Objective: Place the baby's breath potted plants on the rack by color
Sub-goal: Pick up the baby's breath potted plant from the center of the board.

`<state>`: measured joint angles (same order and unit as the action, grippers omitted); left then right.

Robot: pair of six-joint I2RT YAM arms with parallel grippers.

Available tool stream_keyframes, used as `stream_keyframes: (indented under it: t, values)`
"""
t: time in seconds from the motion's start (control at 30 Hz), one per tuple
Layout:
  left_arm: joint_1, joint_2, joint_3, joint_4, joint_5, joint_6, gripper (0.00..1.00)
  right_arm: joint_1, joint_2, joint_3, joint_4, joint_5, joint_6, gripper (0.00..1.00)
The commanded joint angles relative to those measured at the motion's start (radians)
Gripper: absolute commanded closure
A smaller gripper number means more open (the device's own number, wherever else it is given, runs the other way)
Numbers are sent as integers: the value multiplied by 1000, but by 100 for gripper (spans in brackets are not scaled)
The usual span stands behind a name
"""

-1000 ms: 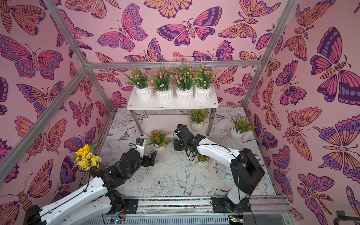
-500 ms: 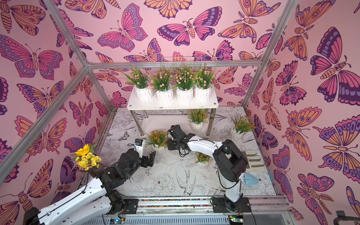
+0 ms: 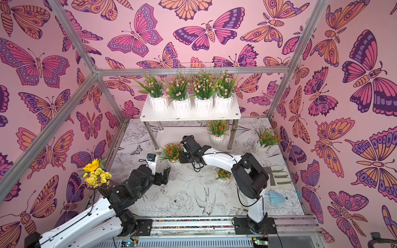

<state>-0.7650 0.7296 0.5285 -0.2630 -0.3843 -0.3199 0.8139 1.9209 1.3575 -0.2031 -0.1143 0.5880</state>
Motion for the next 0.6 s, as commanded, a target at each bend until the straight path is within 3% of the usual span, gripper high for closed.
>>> stream_keyframes:
  t: [0.0,0.57]
  values:
    - [6,-15,-10,-16,1,-6,0,10,31,39,-18,-10,9,68]
    - [7,-16,-21,-18,-1,-14,0,18,120,124,-65,34,47,72]
